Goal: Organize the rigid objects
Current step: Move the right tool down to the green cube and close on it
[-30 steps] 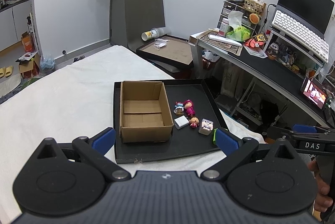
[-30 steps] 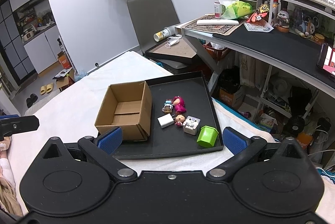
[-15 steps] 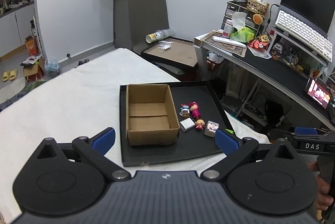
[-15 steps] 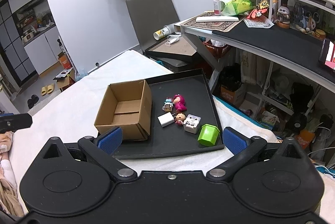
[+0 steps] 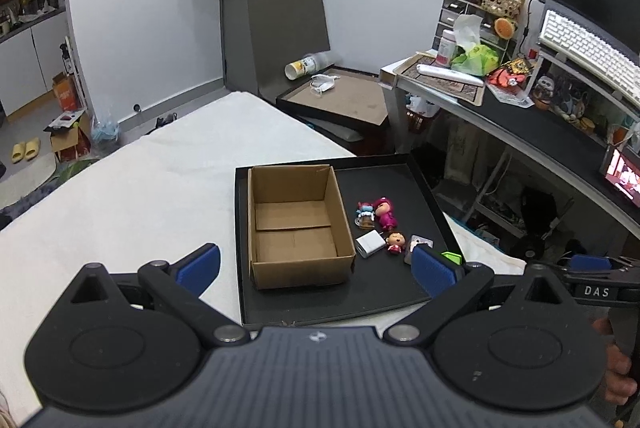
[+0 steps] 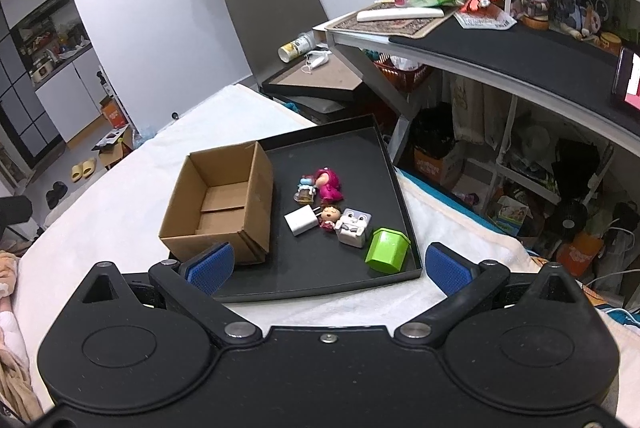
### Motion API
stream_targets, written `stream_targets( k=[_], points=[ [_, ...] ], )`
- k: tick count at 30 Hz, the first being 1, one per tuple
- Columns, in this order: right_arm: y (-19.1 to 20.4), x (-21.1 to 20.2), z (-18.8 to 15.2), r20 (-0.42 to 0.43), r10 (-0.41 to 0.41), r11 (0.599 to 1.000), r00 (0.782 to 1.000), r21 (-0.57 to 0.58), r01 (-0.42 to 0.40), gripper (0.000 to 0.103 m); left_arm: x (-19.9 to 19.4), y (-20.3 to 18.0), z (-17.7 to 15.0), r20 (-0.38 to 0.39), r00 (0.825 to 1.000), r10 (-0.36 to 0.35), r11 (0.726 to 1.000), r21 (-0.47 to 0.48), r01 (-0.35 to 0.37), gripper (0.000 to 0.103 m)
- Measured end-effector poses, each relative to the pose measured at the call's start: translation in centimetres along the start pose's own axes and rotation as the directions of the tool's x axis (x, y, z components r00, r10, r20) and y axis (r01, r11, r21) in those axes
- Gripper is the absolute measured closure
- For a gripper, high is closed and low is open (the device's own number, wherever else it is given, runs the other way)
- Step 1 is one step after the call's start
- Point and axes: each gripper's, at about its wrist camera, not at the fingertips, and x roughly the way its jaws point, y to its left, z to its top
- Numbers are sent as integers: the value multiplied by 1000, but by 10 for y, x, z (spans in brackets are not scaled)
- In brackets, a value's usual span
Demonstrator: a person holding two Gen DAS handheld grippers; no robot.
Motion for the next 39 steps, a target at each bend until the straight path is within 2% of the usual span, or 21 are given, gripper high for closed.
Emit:
stream_targets(
  k=[14,21,34,39],
  points=[
    [-27,50,4,-75,11,999,997,40,-8,0,62,10,11,-92,996,4,999,-40,-7,5],
    [-39,76,8,-106,10,998,994,65,-3,0,88,16,19,-101,995,10,998,-60,-16,5],
    [-51,117,18,-143,0,996,990,87,12,4,140,40,30,-146,989,17,989,-146,-39,25],
    [-53,132,23,-163,-4,996,987,92,20,8,158,53,27,-167,986,23,980,-193,-55,27]
  ],
)
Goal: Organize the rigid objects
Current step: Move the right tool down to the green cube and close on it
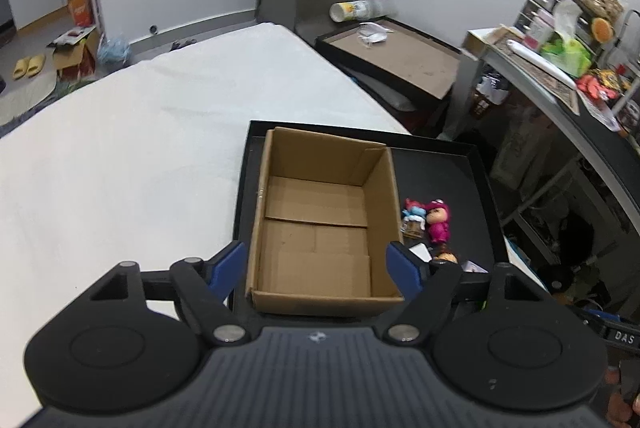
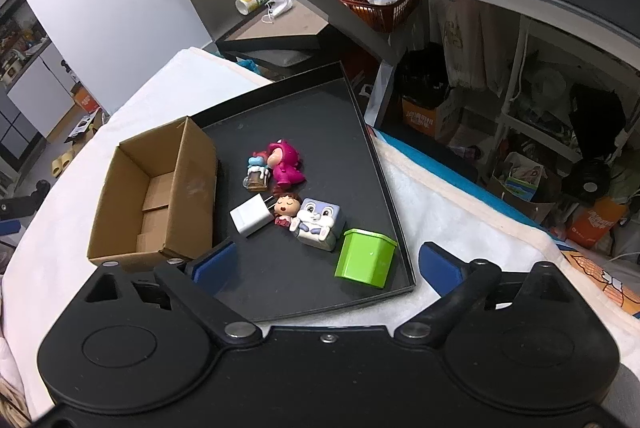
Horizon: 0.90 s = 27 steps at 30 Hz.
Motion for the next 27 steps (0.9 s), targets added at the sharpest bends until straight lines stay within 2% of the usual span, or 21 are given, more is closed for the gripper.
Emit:
stream_targets(
  k=[5,13,21,27],
  points=[
    [-4,16,6,-30,-2,1000,1000,29,3,11,19,11,3,-22,1000,-3,999,-45,2,29],
    [-9,42,10,-72,-15,998,997,62,20,13,46,29,5,-70,997,9,998,-64,-14,30],
    [-19,64,7,-124,-18,992,992,119,33,18,75,40,2,-129,992,-4,997,-73,-5,37],
    [-26,80,5,-153,-6,987,988,160,31,32,95,44,-1,-176,984,-11,997,-79,-3,47]
  ],
)
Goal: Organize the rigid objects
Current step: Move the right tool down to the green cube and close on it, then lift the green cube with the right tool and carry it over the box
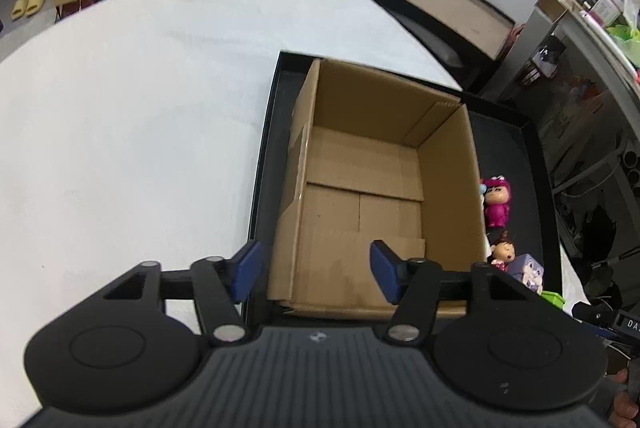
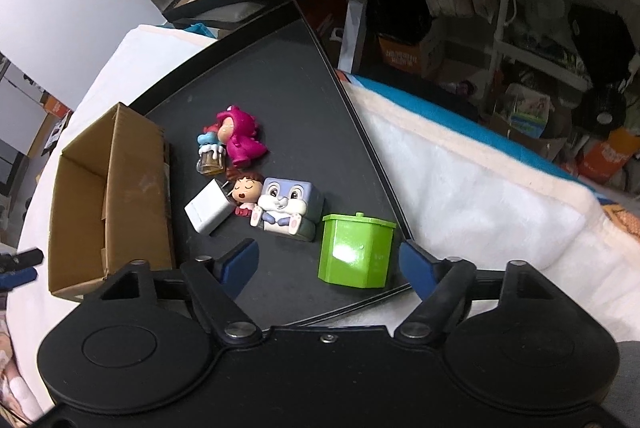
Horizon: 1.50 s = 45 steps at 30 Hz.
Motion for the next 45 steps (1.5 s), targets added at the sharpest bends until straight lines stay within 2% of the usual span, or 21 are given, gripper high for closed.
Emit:
stream_targets(
  k=[5,11,17,20,25,32,45],
  points=[
    [-7,13,0,-22,23,999,999,48,-22,43,10,1,1,-9,1000,3,1000,4,-3,58],
    [-15,27,-2,-46,5,996,999,91,-1,54,19,0,0,0,1000,19,999,41,-19,66],
    [-20,41,-2,-57,-15,993,998,120,22,55,29,3,2,-1,1000,25,999,39,-25,80],
    [-22,49,-2,-68,-38,991,997,123,46,55,31,4,3,4,1000,24,999,43,-24,83],
    [-27,58,-4,-78,-21,989,997,141,32,53,33,8,5,9,1000,22,999,48,-23,90],
    [-32,71,-7,-103,-11,984,995,178,30,54,41,10,2,-3,1000,25,997,69,-24,91],
    [-20,44,2,-34,35,990,999,141,-30,56,36,5,-12,6,1000,2,994,112,-2,91]
  ],
)
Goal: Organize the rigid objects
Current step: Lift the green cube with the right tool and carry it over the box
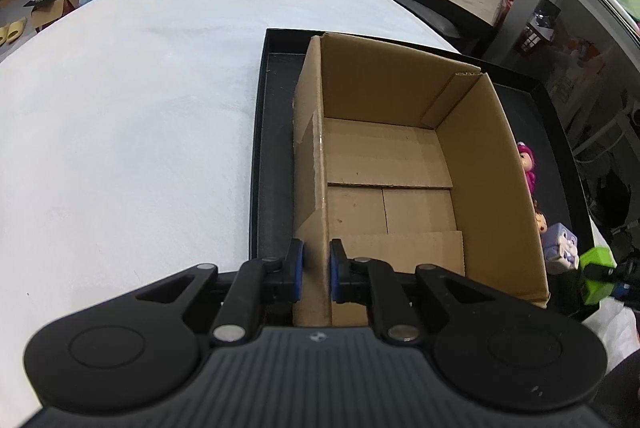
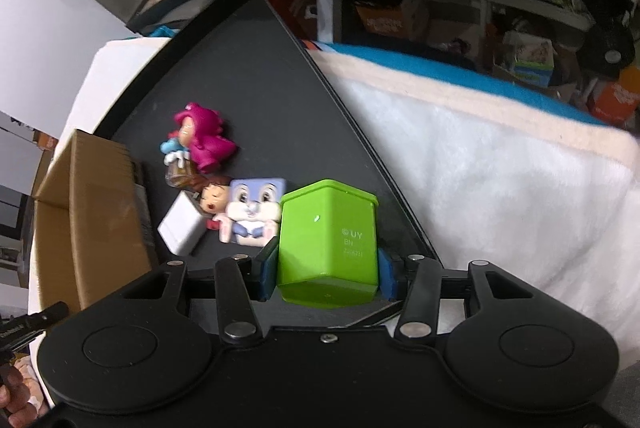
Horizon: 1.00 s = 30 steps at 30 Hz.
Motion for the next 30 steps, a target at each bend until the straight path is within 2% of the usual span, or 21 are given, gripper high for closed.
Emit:
stream_targets(
  k=[15,22,30],
  points=[
    [39,-21,4,48,50,993,998,-105,-45,56,-3,-1,-9,-20,1000,-5,1000,-26,5,91],
    [74,-21,4,52,85,981,995,-181,-74,56,-4,-2,-10,-16,1000,1,1000,-1,-1,91],
    [113,-19,9,43,124,962,991,-248,-110,56,-1,-1,-7,-35,999,-17,1000,-14,16,90]
  ],
)
